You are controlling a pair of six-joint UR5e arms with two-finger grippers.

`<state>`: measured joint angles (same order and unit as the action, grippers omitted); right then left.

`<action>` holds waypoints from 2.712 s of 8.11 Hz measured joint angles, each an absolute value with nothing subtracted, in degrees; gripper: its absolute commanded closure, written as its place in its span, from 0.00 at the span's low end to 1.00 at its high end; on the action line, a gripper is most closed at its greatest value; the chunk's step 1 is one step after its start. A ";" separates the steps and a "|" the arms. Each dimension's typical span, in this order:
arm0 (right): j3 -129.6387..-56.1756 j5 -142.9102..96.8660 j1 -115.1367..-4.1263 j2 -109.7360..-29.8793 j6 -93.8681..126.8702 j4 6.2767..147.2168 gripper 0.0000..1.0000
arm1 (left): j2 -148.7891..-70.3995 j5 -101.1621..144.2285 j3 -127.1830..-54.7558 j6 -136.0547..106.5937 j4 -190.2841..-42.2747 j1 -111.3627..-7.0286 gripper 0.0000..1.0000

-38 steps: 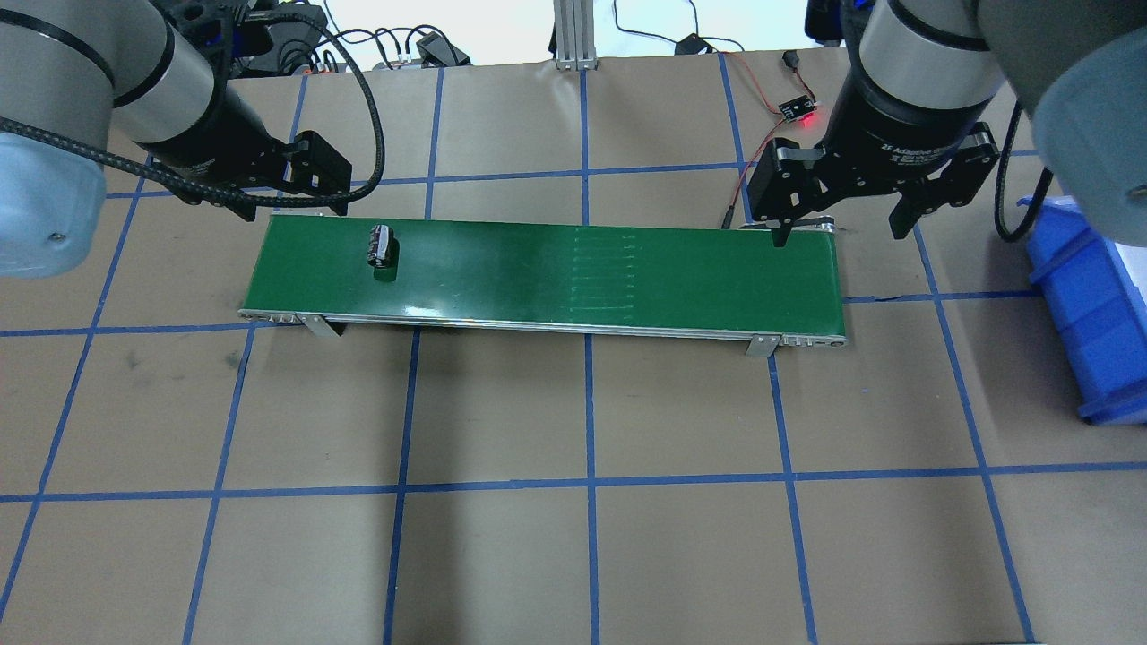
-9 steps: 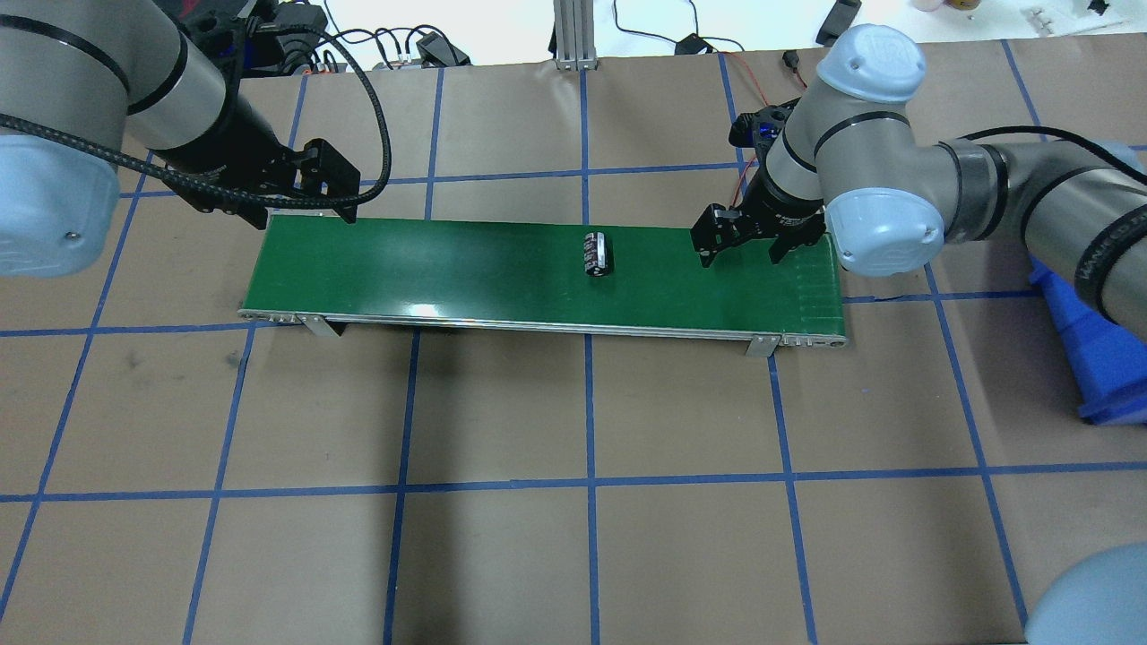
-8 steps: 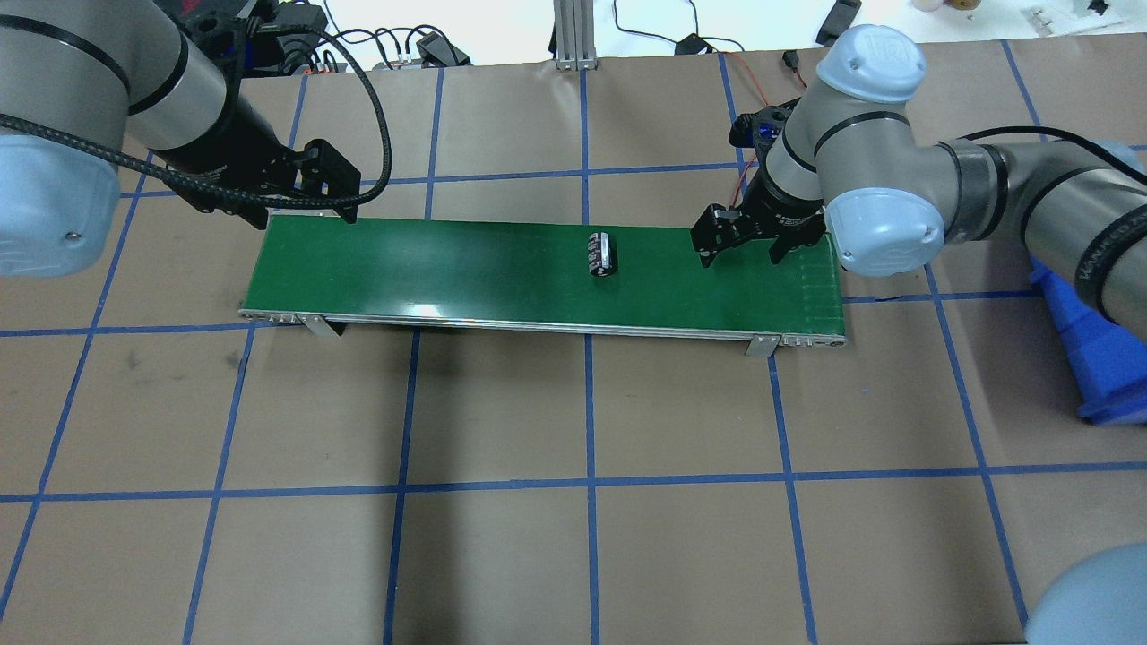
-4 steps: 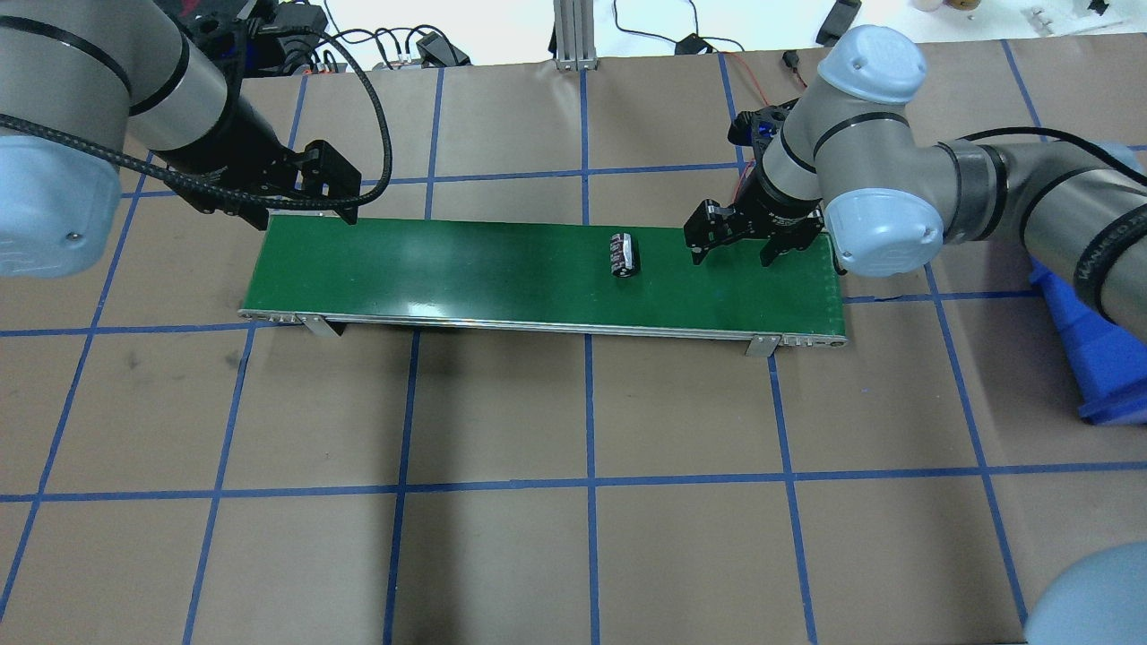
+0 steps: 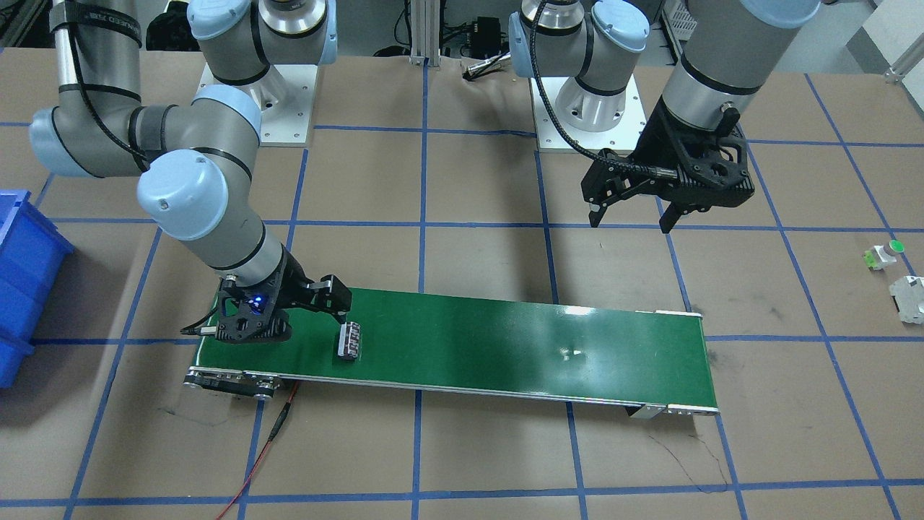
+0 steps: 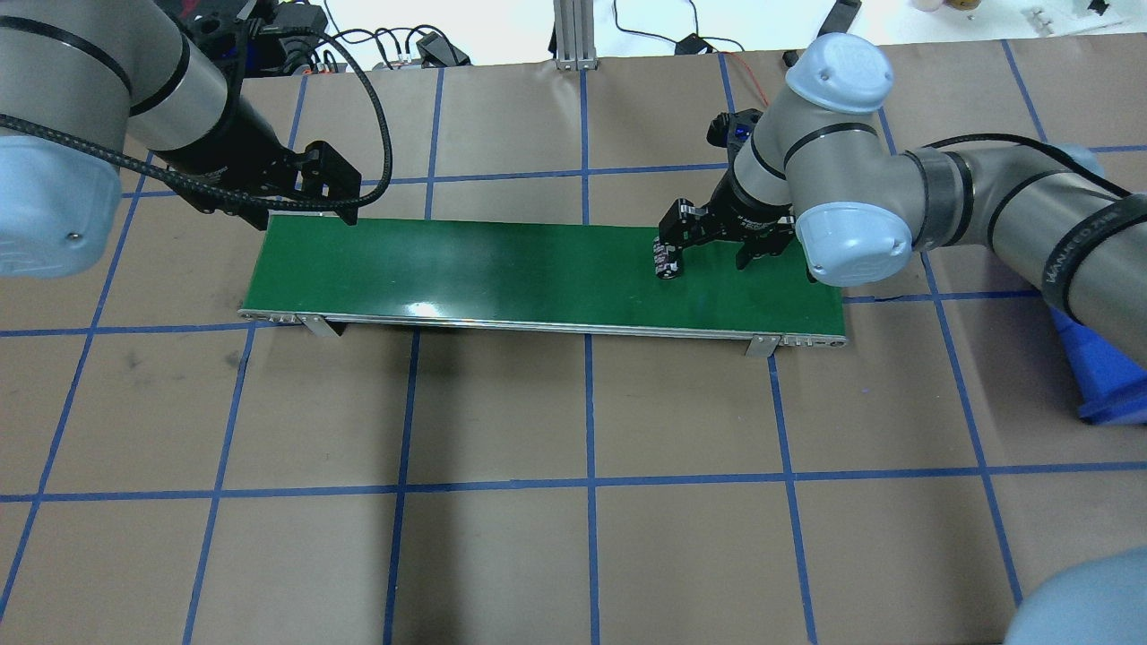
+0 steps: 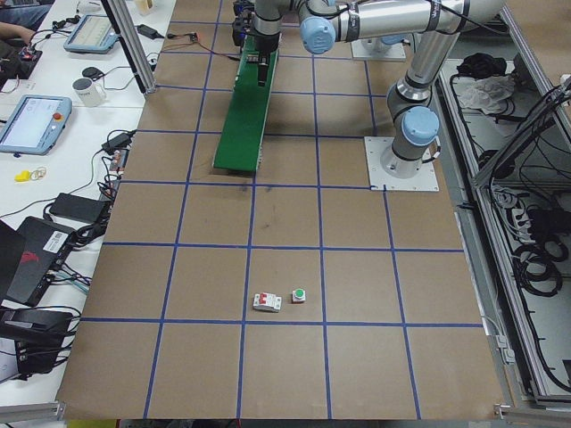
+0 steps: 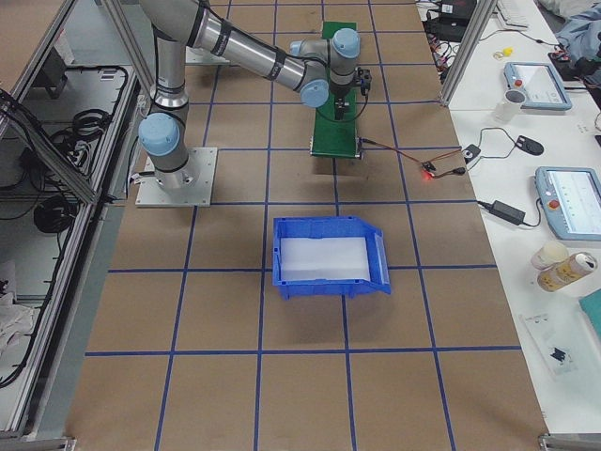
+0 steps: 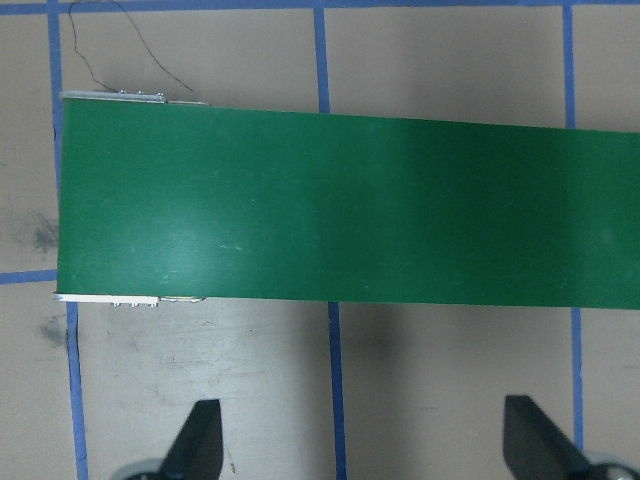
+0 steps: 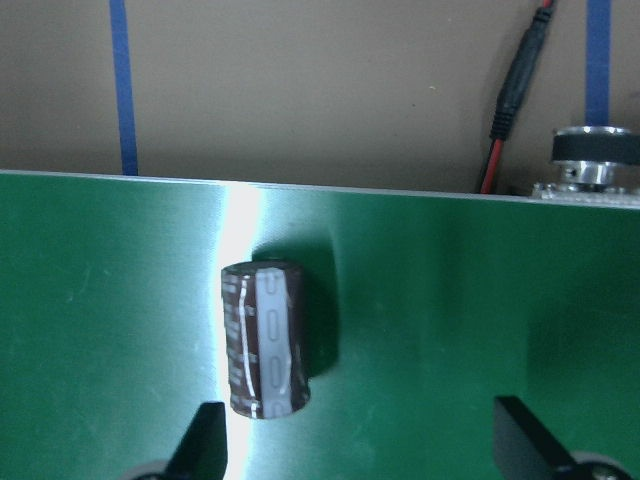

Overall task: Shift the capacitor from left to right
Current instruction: 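Close the right gripper on the capacitor on the belt, then lift the capacitor with the right gripper and carry it toward the blue bin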

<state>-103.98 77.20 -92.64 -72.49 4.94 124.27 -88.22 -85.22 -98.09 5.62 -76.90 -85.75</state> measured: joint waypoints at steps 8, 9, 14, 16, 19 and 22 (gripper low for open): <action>-102.78 86.50 -93.13 -71.08 -1.49 121.64 1.00 | -88.15 -85.64 -98.43 5.98 -76.91 -85.69 0.00; -101.77 88.77 -91.71 -71.95 -2.69 120.12 1.00 | -88.16 -85.65 -98.43 5.98 -76.90 -85.69 0.00; -93.11 94.77 -71.79 -77.62 -25.65 106.43 1.00 | -88.15 -85.69 -98.37 6.01 -76.90 -85.72 0.00; -92.84 95.15 -60.04 -77.71 -42.53 107.07 1.00 | -88.15 -85.69 -98.41 6.01 -76.90 -85.73 0.00; -93.06 94.83 -48.88 -72.32 -60.24 114.04 1.00 | -88.15 -85.69 -98.43 5.98 -76.90 -85.74 0.00; -94.62 94.47 -46.37 -68.25 -64.06 117.17 0.00 | -88.15 -85.66 -98.44 5.98 -76.90 -85.71 0.00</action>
